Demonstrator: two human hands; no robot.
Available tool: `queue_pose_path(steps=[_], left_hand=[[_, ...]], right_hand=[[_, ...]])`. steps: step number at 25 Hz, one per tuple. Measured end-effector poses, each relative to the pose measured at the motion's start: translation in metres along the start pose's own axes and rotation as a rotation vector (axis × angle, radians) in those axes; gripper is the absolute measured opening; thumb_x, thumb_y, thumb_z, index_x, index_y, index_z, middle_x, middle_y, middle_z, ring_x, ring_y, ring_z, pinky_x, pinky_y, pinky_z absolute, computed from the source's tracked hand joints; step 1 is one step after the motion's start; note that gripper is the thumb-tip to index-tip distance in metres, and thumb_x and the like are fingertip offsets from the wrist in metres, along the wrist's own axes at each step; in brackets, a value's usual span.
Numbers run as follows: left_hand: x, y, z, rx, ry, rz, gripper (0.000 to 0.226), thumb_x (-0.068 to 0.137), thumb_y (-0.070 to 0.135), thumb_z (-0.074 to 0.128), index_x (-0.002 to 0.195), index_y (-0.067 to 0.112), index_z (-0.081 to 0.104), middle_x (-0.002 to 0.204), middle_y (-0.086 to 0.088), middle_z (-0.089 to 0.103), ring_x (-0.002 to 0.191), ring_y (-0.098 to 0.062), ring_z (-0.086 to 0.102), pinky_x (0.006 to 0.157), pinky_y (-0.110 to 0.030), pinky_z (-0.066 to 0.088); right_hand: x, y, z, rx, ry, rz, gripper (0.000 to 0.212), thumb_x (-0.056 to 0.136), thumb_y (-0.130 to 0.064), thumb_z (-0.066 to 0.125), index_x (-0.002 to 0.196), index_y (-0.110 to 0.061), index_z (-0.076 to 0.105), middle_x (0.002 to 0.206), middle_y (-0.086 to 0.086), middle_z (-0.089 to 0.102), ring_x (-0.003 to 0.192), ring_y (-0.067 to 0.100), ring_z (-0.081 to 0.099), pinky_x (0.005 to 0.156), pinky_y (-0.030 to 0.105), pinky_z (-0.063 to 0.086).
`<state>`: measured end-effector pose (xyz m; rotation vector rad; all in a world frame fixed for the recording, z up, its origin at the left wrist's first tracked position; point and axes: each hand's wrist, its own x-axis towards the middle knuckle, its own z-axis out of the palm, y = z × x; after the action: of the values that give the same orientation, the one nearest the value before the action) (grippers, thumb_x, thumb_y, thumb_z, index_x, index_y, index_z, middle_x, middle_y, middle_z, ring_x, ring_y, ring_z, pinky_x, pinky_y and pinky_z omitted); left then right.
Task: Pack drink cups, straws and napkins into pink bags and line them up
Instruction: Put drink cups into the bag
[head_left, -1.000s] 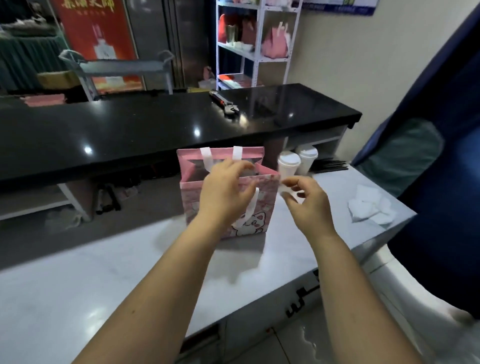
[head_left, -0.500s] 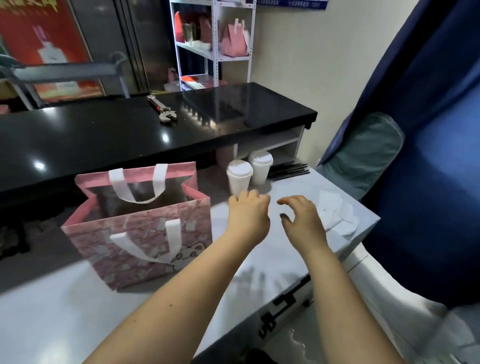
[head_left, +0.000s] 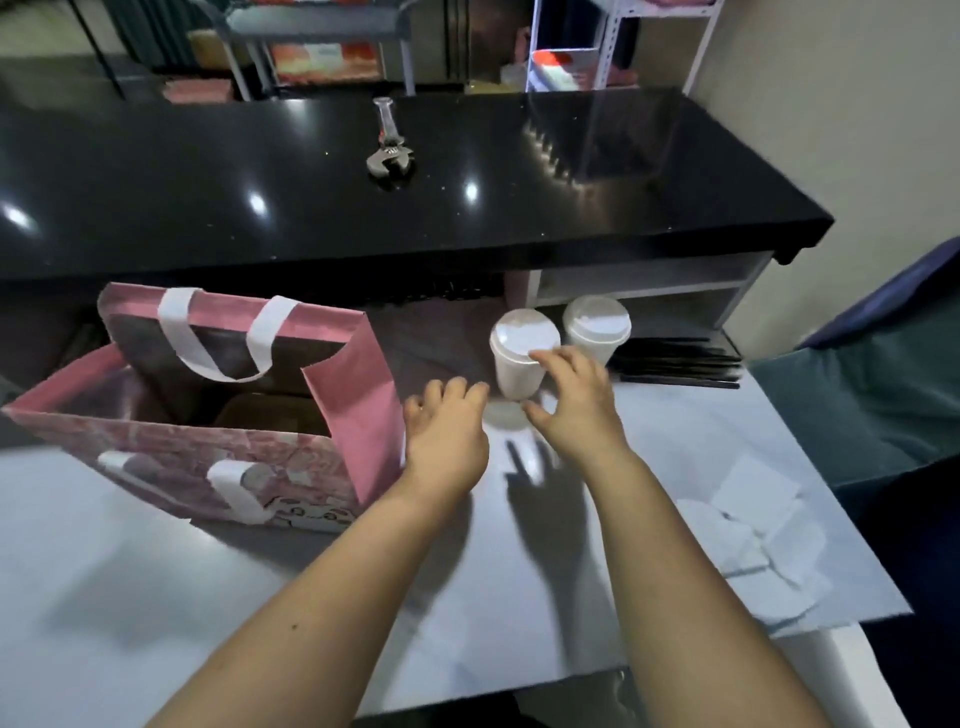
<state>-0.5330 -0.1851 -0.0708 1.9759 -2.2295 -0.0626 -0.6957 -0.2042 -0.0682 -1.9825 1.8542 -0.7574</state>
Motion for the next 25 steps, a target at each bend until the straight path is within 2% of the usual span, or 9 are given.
queue_pose_path(steps=[3, 6, 11, 14, 18, 21, 25], left_hand=[[0.007, -0.002, -0.003, 0.005, -0.012, -0.056, 0.054, 0.083, 0.017, 0.051, 0.135, 0.027, 0.042, 0.132, 0.003, 0.047, 0.118, -0.026, 0.041, 0.094, -0.04, 0.035], [0.005, -0.003, -0.005, -0.004, 0.016, -0.086, 0.056, 0.082, 0.017, 0.053, 0.136, 0.027, 0.043, 0.132, 0.003, 0.048, 0.118, -0.027, 0.041, 0.094, -0.041, 0.035], [0.015, -0.004, -0.012, -0.065, -0.01, -0.124, 0.065, 0.08, 0.01, 0.053, 0.14, 0.029, 0.036, 0.138, 0.005, 0.043, 0.121, -0.026, 0.036, 0.095, -0.038, 0.031], [0.024, 0.002, -0.022, -0.077, 0.005, -0.138, 0.065, 0.081, 0.008, 0.051, 0.141, 0.027, 0.035, 0.138, 0.003, 0.044, 0.123, -0.027, 0.036, 0.098, -0.039, 0.032], [0.022, 0.018, -0.049, -0.009, 0.085, -0.126, 0.062, 0.082, 0.008, 0.052, 0.14, 0.024, 0.035, 0.134, 0.0, 0.045, 0.12, -0.028, 0.039, 0.093, -0.039, 0.035], [0.021, 0.026, -0.089, -0.043, 0.226, -0.083, 0.059, 0.082, 0.012, 0.055, 0.137, 0.028, 0.041, 0.13, 0.001, 0.049, 0.118, -0.028, 0.041, 0.088, -0.041, 0.035], [0.035, -0.004, -0.16, -0.154, 0.308, -0.018, 0.053, 0.079, 0.013, 0.06, 0.127, 0.035, 0.055, 0.127, 0.007, 0.054, 0.12, -0.026, 0.042, 0.094, -0.043, 0.035]], right_hand=[[0.047, -0.014, 0.006, -0.145, 0.016, -0.083, 0.065, 0.08, -0.034, 0.068, 0.139, -0.027, 0.042, 0.146, 0.003, 0.033, 0.132, 0.027, 0.025, 0.109, 0.039, 0.024], [0.069, -0.016, 0.013, -0.275, -0.107, -0.071, 0.071, 0.08, -0.043, 0.066, 0.141, -0.027, 0.035, 0.146, 0.002, 0.029, 0.129, 0.032, 0.024, 0.109, 0.044, 0.025], [0.052, -0.006, 0.021, -0.213, -0.063, -0.154, 0.056, 0.075, -0.027, 0.07, 0.125, -0.03, 0.045, 0.136, 0.003, 0.031, 0.116, 0.031, 0.033, 0.096, 0.039, 0.038], [0.054, -0.012, 0.019, -0.233, -0.105, -0.133, 0.057, 0.073, -0.031, 0.072, 0.122, -0.03, 0.042, 0.14, 0.009, 0.025, 0.12, 0.032, 0.028, 0.099, 0.042, 0.032], [0.039, -0.016, 0.006, -0.289, -0.119, -0.243, 0.058, 0.071, -0.027, 0.07, 0.12, -0.028, 0.04, 0.129, 0.001, 0.04, 0.113, 0.029, 0.035, 0.093, 0.038, 0.033], [0.03, -0.022, -0.022, -0.269, -0.01, -0.329, 0.066, 0.07, -0.021, 0.072, 0.129, -0.029, 0.043, 0.138, 0.0, 0.037, 0.121, 0.029, 0.032, 0.097, 0.04, 0.027], [0.047, -0.061, -0.071, -0.282, 0.052, -0.459, 0.084, 0.07, -0.019, 0.073, 0.144, -0.03, 0.034, 0.147, 0.001, 0.032, 0.129, 0.027, 0.025, 0.103, 0.039, 0.021]])
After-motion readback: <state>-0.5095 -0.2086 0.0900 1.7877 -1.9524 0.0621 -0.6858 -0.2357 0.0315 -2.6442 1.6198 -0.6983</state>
